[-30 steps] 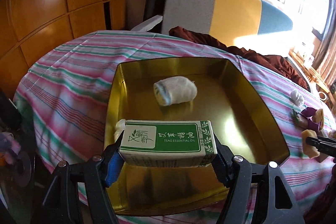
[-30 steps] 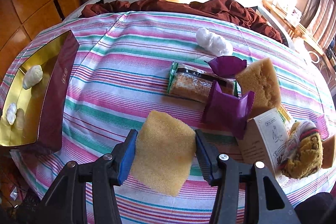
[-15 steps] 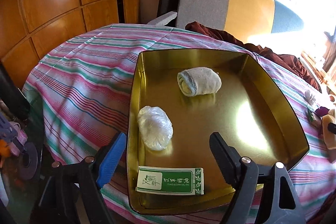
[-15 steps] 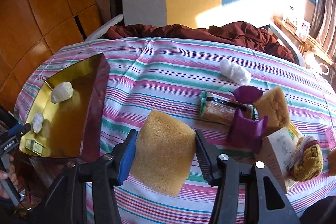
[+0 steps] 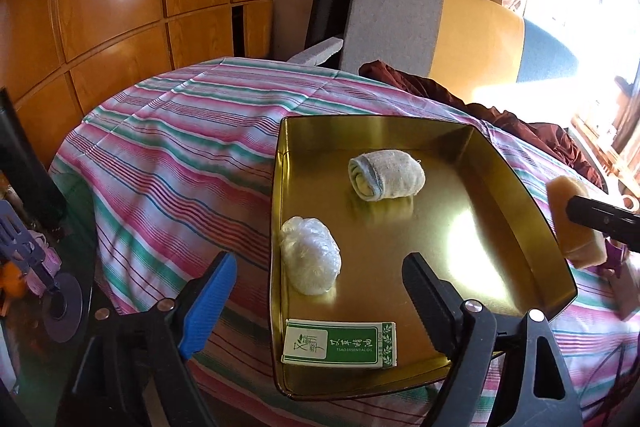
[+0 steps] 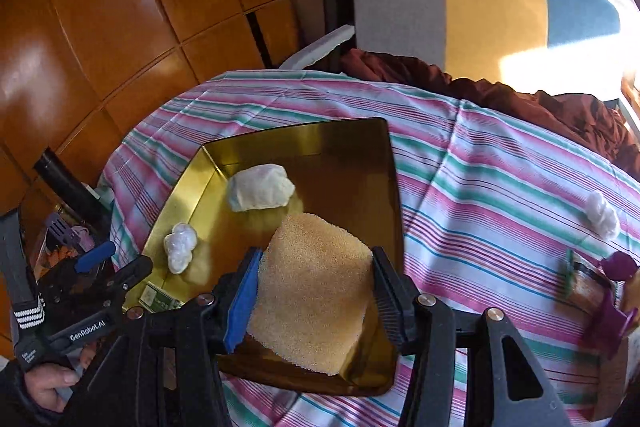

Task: Organize objects
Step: 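Release the green box in the tray with left while right lowers the sponge there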

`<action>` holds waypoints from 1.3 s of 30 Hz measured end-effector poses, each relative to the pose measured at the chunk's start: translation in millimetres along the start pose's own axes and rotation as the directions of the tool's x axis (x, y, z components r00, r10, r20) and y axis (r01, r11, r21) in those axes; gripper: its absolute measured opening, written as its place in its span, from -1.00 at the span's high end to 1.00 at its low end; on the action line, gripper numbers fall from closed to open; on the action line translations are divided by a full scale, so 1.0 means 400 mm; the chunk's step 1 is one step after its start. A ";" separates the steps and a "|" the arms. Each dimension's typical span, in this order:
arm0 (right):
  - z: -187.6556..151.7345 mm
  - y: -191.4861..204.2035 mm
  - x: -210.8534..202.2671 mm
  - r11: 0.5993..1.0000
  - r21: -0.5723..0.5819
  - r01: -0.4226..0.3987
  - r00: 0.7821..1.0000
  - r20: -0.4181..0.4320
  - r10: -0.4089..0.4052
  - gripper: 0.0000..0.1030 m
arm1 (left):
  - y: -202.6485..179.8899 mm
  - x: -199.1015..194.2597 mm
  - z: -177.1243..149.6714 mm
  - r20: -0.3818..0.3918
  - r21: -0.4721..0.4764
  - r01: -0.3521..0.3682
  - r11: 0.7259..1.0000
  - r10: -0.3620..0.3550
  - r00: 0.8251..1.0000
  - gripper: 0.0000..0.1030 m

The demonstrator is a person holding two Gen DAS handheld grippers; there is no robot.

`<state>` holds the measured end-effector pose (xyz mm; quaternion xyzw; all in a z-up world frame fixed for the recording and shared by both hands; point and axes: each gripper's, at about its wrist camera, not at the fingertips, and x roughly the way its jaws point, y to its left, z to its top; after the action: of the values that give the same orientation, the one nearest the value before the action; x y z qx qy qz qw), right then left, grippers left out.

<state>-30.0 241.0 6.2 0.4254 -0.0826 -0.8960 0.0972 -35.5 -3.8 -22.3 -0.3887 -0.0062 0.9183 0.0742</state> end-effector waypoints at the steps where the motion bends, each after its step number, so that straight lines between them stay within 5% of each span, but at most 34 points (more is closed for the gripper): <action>1: 0.008 0.013 0.019 1.000 0.003 -0.008 1.000 -0.013 0.008 -0.06 | 0.005 -0.001 0.000 -0.001 -0.005 0.000 1.000 0.000 1.000 -0.66; 10: 0.065 0.119 0.161 0.985 0.049 -0.167 0.982 -0.080 0.170 -0.23 | 0.066 -0.008 -0.007 0.006 -0.061 -0.025 0.998 0.026 1.000 -0.68; 12: 0.065 0.134 0.172 0.981 0.059 -0.185 0.978 -0.089 0.189 -0.56 | 0.082 -0.008 -0.011 0.006 -0.074 -0.036 0.997 0.037 0.999 -0.68; 14: 0.061 0.141 0.175 0.980 0.059 -0.188 0.977 -0.092 0.193 -0.61 | 0.097 -0.007 -0.016 0.001 -0.086 -0.046 0.995 0.046 0.999 -0.68; 25: 0.033 0.120 0.073 0.998 -0.007 -0.056 0.998 -0.011 0.056 -0.61 | 0.091 -0.019 -0.013 0.019 -0.075 -0.054 0.996 0.055 0.998 -0.69; 39: -0.017 0.058 -0.022 0.996 -0.050 0.070 0.997 0.049 -0.067 -0.62 | 0.017 -0.046 0.006 0.040 -0.001 -0.038 0.999 0.038 0.998 -0.74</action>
<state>-16.9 220.3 13.9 0.4040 -0.0470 -0.9104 0.0754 -25.6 -12.9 -8.0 -0.3702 -0.0003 0.9272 0.0567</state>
